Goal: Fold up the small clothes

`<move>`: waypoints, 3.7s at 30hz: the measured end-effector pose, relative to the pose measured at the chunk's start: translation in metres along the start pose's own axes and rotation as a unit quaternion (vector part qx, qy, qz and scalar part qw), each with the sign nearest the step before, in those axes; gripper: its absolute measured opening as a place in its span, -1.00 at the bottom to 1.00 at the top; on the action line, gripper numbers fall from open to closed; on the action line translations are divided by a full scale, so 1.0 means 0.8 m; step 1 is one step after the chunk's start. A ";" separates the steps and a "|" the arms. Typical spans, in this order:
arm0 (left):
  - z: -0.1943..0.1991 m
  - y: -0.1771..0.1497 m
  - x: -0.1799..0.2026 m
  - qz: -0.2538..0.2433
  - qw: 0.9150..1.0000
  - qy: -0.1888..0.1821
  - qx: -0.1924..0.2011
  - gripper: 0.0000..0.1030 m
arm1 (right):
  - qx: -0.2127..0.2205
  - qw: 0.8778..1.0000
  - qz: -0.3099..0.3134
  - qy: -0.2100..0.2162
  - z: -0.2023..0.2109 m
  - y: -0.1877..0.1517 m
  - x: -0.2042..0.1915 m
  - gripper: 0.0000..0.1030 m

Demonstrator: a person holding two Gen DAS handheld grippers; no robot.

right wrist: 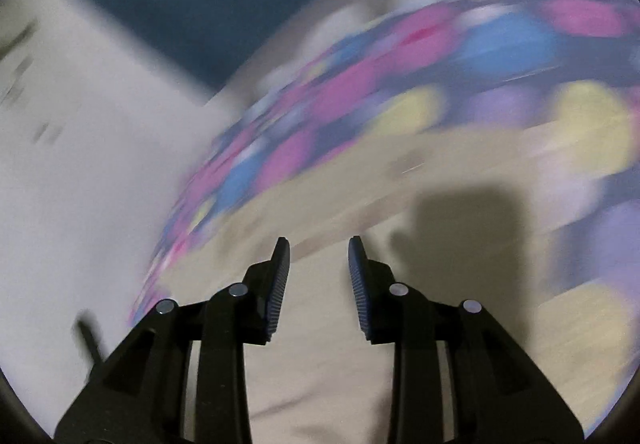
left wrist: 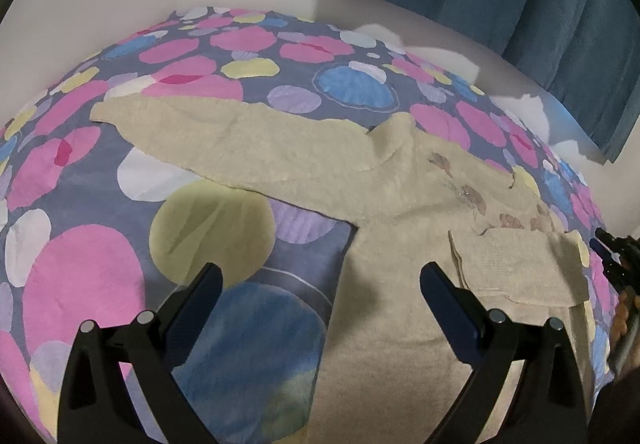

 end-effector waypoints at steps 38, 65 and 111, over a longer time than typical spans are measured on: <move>-0.005 -0.014 0.003 -0.011 1.000 0.014 -0.011 0.91 | -0.059 0.997 -0.040 -0.008 0.033 -0.052 0.103 -0.78; -0.050 0.043 -0.212 0.147 0.988 -0.054 0.013 0.91 | -0.046 0.993 0.027 0.102 0.008 -0.099 0.013 0.86; -0.021 0.177 -0.347 0.210 0.973 0.019 0.094 -0.91 | -0.040 0.994 0.033 0.091 0.004 -0.095 0.017 0.87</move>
Point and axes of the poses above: each gripper's, at about its wrist camera, not at the fingertips, and z roughly against the way its jaws point, x to its right, y to its top, the point moved 4 cm from there along -z, roughly the way its jaws point
